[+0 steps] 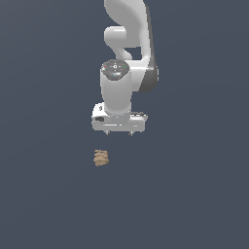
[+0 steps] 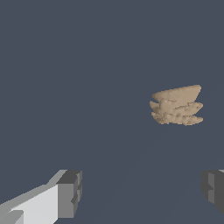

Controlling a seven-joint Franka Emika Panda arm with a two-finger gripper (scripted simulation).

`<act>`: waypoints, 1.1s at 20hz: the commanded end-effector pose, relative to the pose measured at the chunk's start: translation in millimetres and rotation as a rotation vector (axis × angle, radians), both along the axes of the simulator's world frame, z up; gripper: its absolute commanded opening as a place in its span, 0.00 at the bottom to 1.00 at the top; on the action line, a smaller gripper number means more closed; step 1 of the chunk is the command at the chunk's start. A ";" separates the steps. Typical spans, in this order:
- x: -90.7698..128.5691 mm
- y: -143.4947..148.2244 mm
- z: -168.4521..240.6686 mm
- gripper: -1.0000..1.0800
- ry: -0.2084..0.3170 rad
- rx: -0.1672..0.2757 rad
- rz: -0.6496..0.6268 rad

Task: Pick up the object and move it to a goal position.

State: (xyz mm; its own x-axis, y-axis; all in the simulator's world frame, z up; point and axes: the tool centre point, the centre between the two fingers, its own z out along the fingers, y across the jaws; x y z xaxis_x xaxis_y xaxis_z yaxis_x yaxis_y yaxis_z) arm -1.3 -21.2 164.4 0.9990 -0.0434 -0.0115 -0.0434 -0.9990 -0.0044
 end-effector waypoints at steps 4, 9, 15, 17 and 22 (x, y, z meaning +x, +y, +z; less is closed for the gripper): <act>0.2 -2.5 2.2 0.96 -0.004 -0.005 0.002; 1.1 -13.7 11.6 0.96 -0.019 -0.025 0.012; 0.8 -14.0 12.6 0.96 -0.020 -0.027 0.011; 1.2 -14.6 12.4 0.96 -0.020 -0.027 0.012; 6.4 -20.7 5.6 0.96 -0.019 -0.026 0.026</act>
